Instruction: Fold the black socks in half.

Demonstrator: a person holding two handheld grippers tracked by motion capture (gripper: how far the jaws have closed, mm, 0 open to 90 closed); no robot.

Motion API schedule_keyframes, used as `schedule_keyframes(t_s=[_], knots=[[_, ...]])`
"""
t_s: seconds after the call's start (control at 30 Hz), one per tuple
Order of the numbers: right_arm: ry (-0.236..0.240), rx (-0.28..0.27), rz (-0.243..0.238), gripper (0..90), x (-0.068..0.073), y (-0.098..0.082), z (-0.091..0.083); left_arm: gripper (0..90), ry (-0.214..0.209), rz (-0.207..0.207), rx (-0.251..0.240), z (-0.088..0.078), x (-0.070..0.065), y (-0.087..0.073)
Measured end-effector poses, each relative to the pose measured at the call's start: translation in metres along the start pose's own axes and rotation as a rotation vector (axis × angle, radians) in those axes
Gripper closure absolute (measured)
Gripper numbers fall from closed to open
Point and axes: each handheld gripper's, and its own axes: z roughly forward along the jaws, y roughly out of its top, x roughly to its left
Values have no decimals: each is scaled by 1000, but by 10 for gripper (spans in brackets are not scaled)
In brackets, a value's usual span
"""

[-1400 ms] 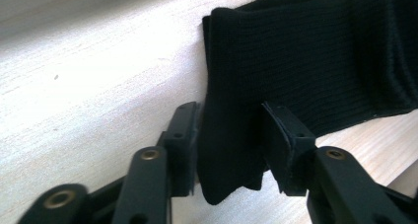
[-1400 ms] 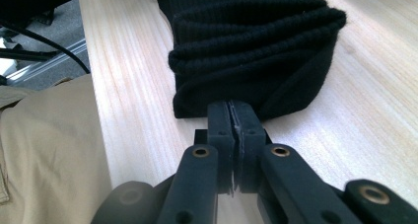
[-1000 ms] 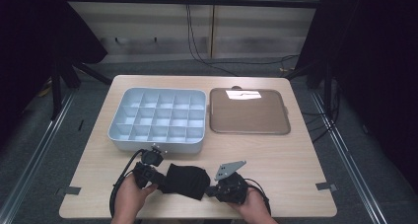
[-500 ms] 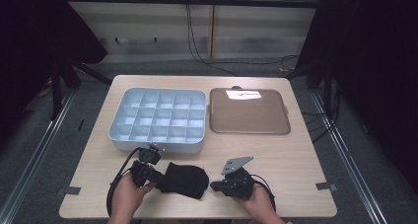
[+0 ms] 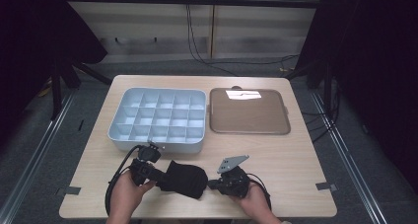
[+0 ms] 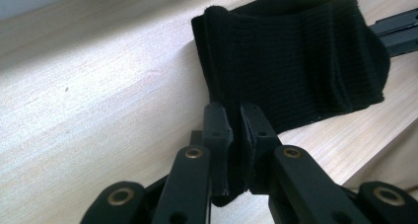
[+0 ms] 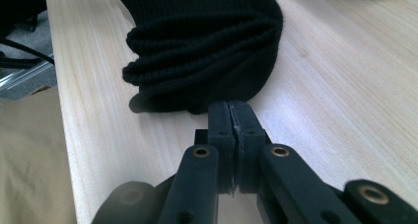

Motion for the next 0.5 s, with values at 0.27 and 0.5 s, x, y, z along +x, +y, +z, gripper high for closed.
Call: schedule_keyframes(t_s=[0.27,0.5], knots=[[0,1,2,879,1,0,0,824,0,17,4,-2,-5,2],[-1,0,-2,879,2,0,0,826,-4,29,4,-3,-12,6]])
